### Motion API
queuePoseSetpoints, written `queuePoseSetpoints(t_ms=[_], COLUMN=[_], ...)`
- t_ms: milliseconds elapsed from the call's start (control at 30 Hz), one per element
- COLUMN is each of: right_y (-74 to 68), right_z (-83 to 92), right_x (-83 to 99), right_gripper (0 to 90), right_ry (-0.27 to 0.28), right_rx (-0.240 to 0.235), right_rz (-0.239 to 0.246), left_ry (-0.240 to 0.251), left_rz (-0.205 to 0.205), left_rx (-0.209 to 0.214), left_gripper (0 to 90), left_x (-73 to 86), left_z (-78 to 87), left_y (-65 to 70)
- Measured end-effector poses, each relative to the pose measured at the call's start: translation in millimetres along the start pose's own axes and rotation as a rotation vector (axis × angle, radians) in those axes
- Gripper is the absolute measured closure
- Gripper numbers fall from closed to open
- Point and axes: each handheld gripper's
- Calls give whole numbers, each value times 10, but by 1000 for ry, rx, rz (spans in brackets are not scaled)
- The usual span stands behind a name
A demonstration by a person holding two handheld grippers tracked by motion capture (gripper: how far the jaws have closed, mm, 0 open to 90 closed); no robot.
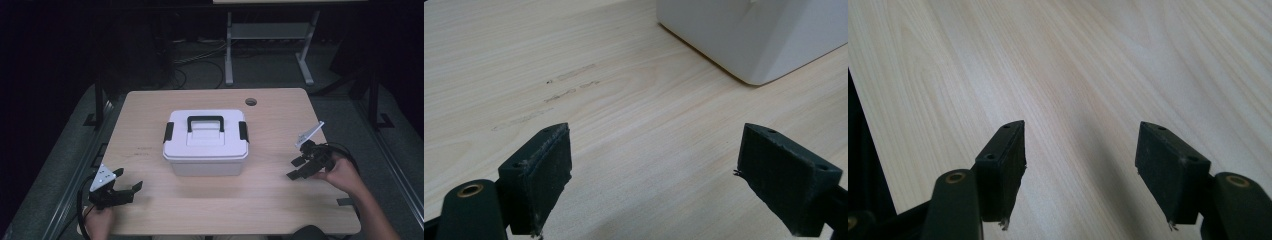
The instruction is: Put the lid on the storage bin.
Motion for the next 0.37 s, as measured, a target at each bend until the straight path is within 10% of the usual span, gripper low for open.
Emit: queuePoseSetpoints(t_ms=[367], right_y=[-74], right_z=[32], right_x=[105], right_gripper=[352], right_ry=[21], right_rx=[5], right_rz=[4], left_ry=[-1], left_rz=[-2], left_rx=[0], left_gripper=[134], left_x=[0], left_z=[3], left_y=[-2])
Point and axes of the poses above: each handheld gripper's, and its own axes: z roughly backward along the jaws, x roughly out of its underside, y roughly to its right, and after that the axes turned 4 degrees about -z, right-handed
